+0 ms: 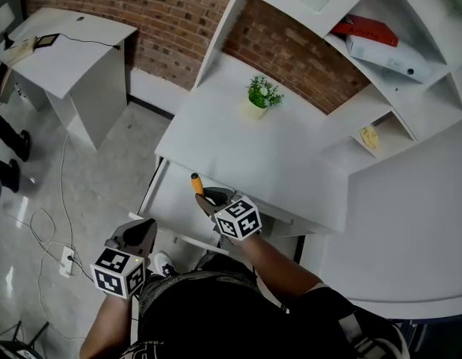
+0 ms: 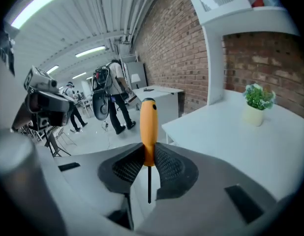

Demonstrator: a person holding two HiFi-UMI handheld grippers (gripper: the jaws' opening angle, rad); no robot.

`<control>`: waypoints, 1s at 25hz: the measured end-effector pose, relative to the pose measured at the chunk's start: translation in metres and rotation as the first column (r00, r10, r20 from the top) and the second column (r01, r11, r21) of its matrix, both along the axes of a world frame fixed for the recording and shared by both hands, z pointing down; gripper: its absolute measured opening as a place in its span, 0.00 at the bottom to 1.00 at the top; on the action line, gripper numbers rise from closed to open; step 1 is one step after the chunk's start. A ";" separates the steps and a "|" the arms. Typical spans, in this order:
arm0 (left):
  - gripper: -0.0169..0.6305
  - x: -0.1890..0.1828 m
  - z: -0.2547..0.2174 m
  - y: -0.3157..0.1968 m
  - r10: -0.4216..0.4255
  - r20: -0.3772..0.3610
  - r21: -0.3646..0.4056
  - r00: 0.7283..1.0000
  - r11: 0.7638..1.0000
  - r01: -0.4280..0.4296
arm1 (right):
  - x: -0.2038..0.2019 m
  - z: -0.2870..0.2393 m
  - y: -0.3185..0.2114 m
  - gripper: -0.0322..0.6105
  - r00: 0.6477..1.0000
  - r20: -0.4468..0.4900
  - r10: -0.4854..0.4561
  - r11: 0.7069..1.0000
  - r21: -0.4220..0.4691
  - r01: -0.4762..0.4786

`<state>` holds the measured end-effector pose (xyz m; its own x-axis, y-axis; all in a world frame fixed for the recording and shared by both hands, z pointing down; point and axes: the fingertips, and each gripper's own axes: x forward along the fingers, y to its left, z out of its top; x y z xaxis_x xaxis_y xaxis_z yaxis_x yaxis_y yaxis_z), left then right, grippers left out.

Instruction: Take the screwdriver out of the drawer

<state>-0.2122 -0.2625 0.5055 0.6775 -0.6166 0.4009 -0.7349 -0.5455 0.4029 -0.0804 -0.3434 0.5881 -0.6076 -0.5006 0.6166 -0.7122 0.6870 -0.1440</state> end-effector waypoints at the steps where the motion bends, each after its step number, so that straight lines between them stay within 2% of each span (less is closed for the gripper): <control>1: 0.05 0.004 -0.005 -0.002 0.013 -0.003 0.016 1.000 1.000 -0.013 | 0.002 -0.014 0.004 0.16 0.999 0.030 0.011 1.000 0.011 -0.011; 7: 0.05 0.023 -0.038 -0.002 0.068 -0.023 0.101 0.997 0.993 -0.066 | 0.011 -0.087 0.030 0.16 0.969 0.236 0.072 0.994 0.064 -0.090; 14: 0.05 0.051 -0.067 0.010 0.038 -0.043 0.152 0.998 0.988 -0.032 | 0.035 -0.148 0.051 0.16 0.876 0.475 0.084 0.991 0.056 -0.125; 19: 0.05 0.075 -0.078 0.022 -0.020 -0.065 0.160 0.998 0.987 0.030 | 0.058 -0.170 0.069 0.16 0.825 0.564 0.041 0.996 0.047 -0.082; 25: 0.05 0.107 -0.090 0.038 -0.109 -0.111 0.150 0.988 0.981 0.125 | 0.098 -0.189 0.092 0.16 0.787 0.617 -0.024 0.998 0.062 -0.019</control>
